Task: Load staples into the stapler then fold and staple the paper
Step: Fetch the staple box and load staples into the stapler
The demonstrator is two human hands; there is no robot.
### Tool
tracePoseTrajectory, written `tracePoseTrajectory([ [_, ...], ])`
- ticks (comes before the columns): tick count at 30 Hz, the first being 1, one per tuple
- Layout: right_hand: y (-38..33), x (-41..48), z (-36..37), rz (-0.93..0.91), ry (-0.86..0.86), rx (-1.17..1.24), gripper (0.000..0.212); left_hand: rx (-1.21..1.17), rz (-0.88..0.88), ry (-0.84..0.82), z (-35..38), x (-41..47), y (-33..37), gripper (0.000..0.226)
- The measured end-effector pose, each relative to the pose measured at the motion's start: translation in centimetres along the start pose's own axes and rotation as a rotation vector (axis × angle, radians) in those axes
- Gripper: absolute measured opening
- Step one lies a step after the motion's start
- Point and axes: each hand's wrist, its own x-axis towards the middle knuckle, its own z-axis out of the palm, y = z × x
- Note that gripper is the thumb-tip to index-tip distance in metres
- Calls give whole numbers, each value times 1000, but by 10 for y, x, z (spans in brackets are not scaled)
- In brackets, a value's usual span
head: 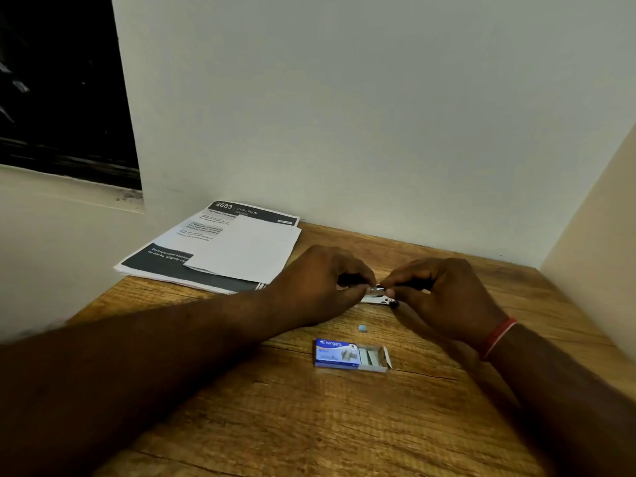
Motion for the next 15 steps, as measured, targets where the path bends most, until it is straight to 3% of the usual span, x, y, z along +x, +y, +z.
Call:
tracePoseTrajectory([
  [6, -2, -1, 2, 0, 4, 20, 37, 73, 49, -17, -1, -2, 0, 17],
  [15, 4, 0, 7, 112, 33, 111, 25, 85, 22, -113, -3, -3, -3, 25],
])
